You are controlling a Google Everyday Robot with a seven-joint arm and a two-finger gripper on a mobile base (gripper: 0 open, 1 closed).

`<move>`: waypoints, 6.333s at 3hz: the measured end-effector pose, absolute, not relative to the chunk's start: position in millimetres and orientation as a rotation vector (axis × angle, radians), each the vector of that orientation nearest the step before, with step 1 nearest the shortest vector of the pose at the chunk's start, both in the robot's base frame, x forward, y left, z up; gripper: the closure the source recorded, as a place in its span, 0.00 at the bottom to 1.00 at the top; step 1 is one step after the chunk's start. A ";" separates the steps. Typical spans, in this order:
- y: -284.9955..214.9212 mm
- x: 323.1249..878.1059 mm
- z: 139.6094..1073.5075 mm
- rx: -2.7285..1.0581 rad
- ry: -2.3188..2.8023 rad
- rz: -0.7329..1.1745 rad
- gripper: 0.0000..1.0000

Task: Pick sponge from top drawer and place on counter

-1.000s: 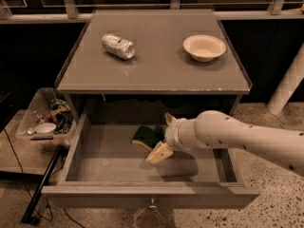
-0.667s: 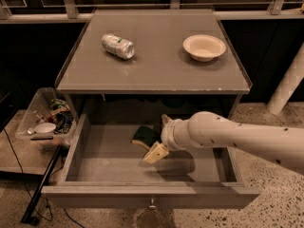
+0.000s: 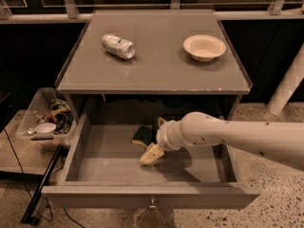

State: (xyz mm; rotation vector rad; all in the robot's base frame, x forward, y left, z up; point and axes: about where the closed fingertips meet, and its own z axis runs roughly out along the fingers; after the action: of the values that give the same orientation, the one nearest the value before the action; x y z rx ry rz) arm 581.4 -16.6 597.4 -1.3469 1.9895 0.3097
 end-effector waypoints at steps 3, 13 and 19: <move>-16.2 581.4 597.0 -1.348 1.990 0.310 0.65; -66.3 605.0 903.1 -1.537 1.711 0.069 1.00; -72.2 718.5 888.0 -1.476 1.693 0.271 1.00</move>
Offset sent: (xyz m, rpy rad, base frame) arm 0.0000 0.0003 -0.0004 -0.0001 0.0006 0.0006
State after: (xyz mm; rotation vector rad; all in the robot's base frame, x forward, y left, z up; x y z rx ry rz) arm 718.5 -72.2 888.0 -1.4762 1.6933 0.2706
